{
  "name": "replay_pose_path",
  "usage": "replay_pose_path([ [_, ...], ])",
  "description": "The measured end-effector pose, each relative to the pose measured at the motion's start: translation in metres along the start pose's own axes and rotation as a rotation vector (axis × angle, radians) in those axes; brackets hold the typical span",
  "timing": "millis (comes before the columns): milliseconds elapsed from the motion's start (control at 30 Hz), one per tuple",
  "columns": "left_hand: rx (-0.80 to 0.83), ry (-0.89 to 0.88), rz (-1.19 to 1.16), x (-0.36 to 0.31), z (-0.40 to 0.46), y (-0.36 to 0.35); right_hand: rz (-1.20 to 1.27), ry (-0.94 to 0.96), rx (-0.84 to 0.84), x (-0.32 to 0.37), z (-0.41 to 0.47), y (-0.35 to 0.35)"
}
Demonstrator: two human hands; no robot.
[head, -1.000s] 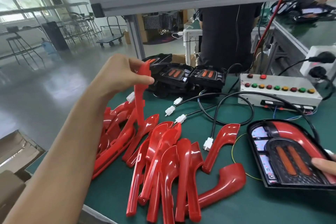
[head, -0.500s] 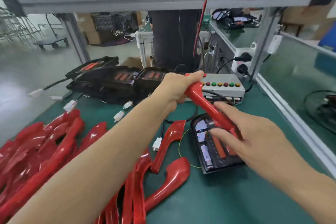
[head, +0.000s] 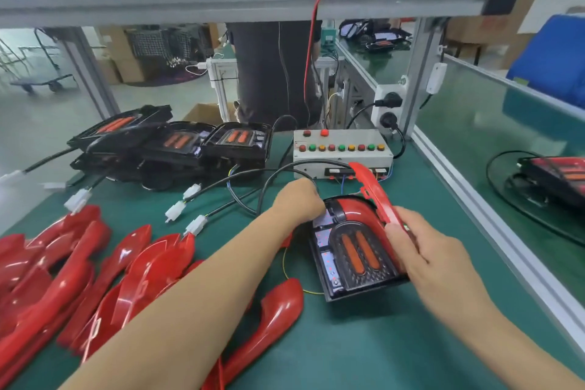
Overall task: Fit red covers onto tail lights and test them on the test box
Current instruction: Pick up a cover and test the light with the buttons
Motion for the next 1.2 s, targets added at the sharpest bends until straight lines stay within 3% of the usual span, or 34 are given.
replay_pose_path([
  [100,-0.053,-0.009,-0.145,-0.006,0.002,-0.002,-0.073,0.013,0.001,-0.005,0.001,0.001],
  [167,0.015,0.057,-0.354,-0.012,-0.001,-0.001,-0.160,0.044,0.007,-0.003,-0.003,0.003],
  [333,0.246,0.214,-1.097,-0.007,-0.011,-0.002,-0.507,0.309,-0.111,0.013,-0.023,0.002],
  [500,0.220,0.258,-1.356,-0.005,-0.021,-0.002,-0.691,0.492,-0.196,0.014,-0.037,-0.021],
  [900,0.079,0.224,-1.461,-0.002,-0.036,-0.017,-0.778,0.394,-0.104,0.012,-0.031,-0.035],
  [1200,0.144,0.131,-1.427,0.000,-0.034,-0.023,-0.722,0.327,-0.101,0.005,-0.030,-0.021],
])
Point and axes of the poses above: each hand's wrist, its own z-axis towards the middle knuckle, its own y-axis out of the back of the hand, x = y × z, the point moved 1 cm from there along z, towards the middle knuckle, and after that the axes turned 2 degrees about z, right-handed, at the moved point
